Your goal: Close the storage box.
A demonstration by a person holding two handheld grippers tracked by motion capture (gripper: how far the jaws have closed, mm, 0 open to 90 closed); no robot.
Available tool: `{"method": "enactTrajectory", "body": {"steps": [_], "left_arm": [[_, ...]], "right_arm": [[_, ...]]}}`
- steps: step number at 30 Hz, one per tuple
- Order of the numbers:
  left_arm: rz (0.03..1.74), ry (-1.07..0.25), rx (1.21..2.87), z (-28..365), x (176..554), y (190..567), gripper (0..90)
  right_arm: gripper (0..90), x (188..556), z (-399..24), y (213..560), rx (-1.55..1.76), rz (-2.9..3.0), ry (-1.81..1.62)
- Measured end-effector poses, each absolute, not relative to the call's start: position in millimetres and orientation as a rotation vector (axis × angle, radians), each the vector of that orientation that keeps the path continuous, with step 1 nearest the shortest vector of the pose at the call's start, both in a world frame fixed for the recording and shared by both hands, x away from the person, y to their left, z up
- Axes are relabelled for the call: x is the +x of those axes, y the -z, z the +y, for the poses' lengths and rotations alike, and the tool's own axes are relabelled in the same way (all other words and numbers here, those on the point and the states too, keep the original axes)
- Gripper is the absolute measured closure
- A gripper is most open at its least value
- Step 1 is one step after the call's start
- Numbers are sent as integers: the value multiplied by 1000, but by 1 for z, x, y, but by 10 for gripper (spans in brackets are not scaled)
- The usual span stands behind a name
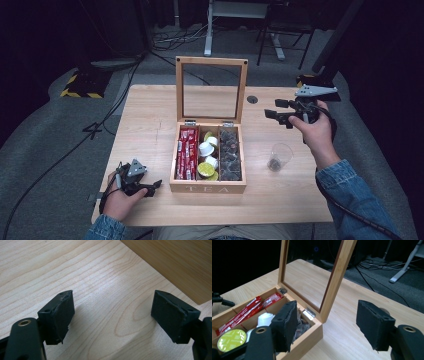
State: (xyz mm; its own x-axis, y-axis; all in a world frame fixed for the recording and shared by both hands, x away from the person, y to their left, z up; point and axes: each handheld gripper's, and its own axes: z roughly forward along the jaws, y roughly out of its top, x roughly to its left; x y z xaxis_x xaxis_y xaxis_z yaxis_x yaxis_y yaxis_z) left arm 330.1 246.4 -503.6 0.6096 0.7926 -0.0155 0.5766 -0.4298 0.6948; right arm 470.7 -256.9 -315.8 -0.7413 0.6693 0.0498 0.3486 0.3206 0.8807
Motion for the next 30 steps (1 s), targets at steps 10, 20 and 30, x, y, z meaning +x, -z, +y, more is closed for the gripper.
{"method": "enactTrajectory", "body": {"steps": [10, 20, 30], "left_arm": [[1073, -415, 2163, 246, 330, 504, 192], [1075, -415, 2160, 246, 330, 504, 192], [1078, -410, 2158, 245, 331, 504, 191]], "right_arm": [[383, 511, -238, 303, 911, 2278, -1390], [393, 566, -210, 290, 950, 2261, -1381], [437, 594, -188, 291, 951, 2264, -1359]]}}
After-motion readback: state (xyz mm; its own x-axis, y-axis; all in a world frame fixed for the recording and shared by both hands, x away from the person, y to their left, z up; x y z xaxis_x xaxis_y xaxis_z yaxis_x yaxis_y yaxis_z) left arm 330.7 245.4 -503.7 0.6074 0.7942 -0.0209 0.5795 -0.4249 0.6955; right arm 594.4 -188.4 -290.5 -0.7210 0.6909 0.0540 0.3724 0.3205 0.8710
